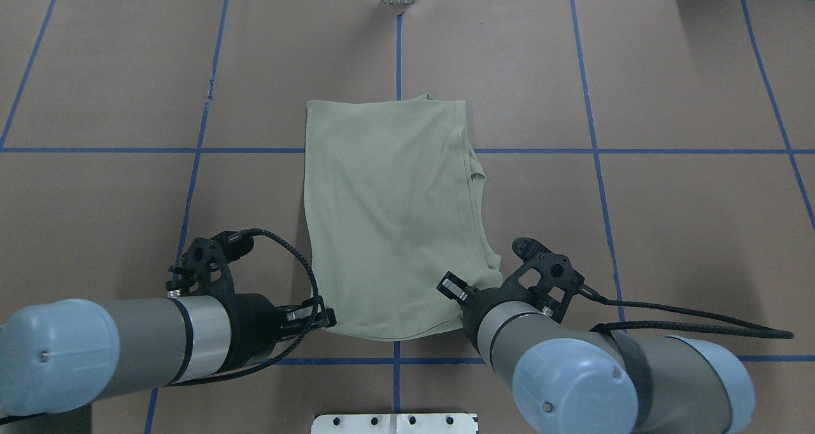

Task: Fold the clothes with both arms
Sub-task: 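Lift the near edge with both grippers and carry it away from the robot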

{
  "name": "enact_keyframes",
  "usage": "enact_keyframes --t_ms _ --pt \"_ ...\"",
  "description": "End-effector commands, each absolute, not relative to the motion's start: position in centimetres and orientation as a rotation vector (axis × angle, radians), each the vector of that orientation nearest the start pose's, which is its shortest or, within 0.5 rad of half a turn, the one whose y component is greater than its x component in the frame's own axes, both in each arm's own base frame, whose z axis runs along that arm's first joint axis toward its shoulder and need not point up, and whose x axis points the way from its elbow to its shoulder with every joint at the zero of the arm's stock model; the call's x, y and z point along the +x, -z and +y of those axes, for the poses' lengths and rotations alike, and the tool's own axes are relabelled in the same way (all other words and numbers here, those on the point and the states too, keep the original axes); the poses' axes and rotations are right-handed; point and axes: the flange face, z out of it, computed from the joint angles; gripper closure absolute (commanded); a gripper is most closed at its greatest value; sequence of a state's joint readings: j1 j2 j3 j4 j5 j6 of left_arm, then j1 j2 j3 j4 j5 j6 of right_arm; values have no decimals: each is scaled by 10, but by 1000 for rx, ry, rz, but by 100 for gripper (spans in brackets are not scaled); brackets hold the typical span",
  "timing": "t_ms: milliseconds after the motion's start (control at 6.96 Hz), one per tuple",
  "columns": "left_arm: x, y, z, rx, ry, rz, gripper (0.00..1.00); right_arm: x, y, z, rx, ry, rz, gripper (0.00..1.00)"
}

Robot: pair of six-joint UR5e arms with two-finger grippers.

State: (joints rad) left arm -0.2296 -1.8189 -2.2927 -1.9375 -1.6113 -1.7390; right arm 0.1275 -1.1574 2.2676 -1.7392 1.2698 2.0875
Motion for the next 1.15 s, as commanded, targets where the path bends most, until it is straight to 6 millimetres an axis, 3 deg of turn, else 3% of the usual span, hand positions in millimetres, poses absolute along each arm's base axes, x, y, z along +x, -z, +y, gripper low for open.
enact_keyframes --t_ms 0,287,575,719,862,1006 --pt "380 -151 -222 -19 292 1304 100 -444 -140 -213 73 -708 -961 100" --pt "406 -170 -277 111 290 1220 100 -459 -139 -253 142 -719 -935 100" --pt "428 -195 -363 243 303 1099 100 -496 -115 -323 189 -769 -904 100" --pt "441 -214 -403 280 311 1038 100 -522 -134 -364 200 -785 -889 100" --pt "454 -235 -428 300 319 1021 100 -549 -161 -392 225 -781 -878 100" --pt "465 -258 -452 315 336 1020 100 -559 -177 -410 224 -781 -867 100"
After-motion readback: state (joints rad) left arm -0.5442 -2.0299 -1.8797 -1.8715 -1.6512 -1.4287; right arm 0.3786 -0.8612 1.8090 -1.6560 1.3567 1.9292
